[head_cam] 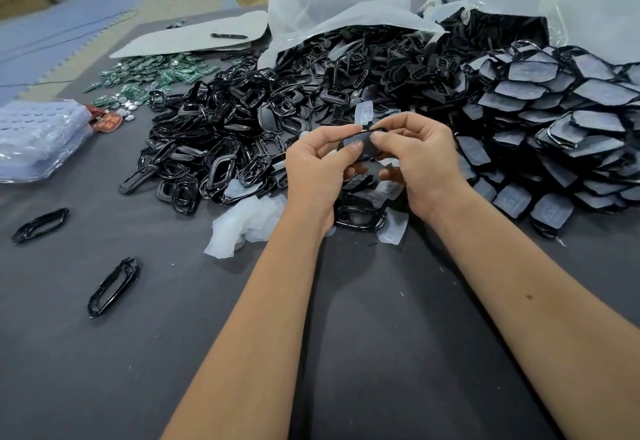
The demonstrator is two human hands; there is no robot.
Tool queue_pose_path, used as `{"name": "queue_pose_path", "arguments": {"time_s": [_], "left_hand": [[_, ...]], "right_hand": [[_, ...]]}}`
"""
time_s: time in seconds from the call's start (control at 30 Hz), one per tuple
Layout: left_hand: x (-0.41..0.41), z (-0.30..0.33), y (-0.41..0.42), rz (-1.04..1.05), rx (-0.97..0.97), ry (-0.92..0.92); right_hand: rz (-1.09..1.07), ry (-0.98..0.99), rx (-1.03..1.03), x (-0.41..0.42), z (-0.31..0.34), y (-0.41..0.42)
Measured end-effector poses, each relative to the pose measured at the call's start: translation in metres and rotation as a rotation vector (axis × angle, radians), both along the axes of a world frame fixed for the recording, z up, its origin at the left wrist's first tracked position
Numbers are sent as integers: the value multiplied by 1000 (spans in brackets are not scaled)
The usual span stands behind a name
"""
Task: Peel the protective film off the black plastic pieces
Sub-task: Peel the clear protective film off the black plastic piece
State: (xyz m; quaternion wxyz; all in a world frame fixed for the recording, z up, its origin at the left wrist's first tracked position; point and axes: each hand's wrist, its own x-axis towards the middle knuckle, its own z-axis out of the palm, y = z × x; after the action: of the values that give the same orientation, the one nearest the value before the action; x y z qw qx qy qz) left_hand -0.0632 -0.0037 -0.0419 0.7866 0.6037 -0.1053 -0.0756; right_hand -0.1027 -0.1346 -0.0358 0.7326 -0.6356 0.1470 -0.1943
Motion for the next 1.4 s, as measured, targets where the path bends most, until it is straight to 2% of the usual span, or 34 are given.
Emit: {"name": "queue_pose_path", "arguments": {"time_s": [0.2,0.47,0.67,0.8,1.03,1.1,1.2,1.33,1.4], "left_hand": [[2,0,1,4,-8,30],[3,-1,1,8,3,26],[5,0,3,-3,86,-63],[7,1,5,-21,98,-72],[11,2,10,-91,-33,86],[12,2,10,-102,-87,136],[13,5,11,-107,-177,210],[19,10,19,-78,-313,330],[20,11,23,-92,-329,361]], "right_hand": [[-4,-3,20,1,0,3],[-5,-33,-136,-1,-3,8],[-4,-16,-64,0,0,2],[-6,-20,-113,0,0,0],[13,-63,-289,-1,1,3],[-38,-122,-431,-3,0,4],[-86,-274,-774,-5,1,6],[70,-350,-909,-6,-1,6],[58,-355,-990,-5,-3,4]]}}
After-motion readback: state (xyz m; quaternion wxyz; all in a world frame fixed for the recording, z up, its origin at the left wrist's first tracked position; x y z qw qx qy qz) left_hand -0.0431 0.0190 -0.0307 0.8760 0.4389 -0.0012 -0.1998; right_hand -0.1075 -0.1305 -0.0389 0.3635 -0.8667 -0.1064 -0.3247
